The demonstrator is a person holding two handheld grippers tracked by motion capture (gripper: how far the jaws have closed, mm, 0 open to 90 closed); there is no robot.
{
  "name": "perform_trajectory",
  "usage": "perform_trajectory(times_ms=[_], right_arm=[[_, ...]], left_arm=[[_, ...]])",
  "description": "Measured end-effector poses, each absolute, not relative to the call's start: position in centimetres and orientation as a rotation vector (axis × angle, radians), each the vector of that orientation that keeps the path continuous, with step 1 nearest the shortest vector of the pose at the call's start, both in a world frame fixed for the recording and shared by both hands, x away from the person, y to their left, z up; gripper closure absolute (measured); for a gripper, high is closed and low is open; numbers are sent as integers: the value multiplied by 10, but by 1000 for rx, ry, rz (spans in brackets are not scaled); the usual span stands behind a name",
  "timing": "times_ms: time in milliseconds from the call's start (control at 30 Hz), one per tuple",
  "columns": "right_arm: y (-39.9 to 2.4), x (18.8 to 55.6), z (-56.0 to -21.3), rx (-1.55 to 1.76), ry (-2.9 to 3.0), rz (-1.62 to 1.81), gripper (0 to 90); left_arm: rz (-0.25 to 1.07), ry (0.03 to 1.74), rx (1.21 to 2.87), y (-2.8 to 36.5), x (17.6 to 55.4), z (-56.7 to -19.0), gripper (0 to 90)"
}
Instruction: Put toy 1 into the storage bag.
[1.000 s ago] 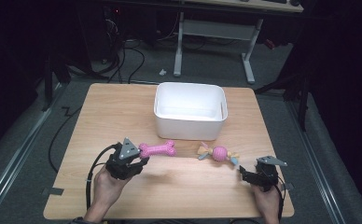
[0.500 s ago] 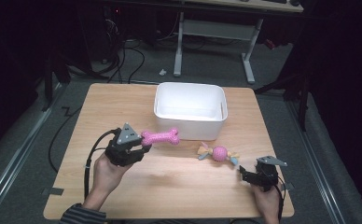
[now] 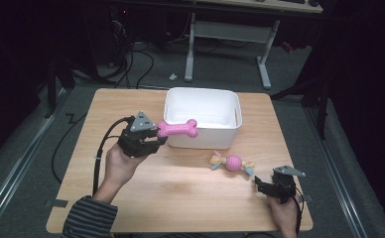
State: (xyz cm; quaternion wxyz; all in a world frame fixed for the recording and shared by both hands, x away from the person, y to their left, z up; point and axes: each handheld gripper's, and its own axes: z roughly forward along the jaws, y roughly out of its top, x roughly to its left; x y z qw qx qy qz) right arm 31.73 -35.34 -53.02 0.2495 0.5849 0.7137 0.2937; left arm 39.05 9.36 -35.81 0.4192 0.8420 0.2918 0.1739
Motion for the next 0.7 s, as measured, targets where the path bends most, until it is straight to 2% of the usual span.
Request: perform_trajectory(times_ms=[700], right_arm=[[-353, 317, -530, 1594, 1944, 801, 196]], left_arm=[[416, 716, 2136, 74, 430, -347, 652]])
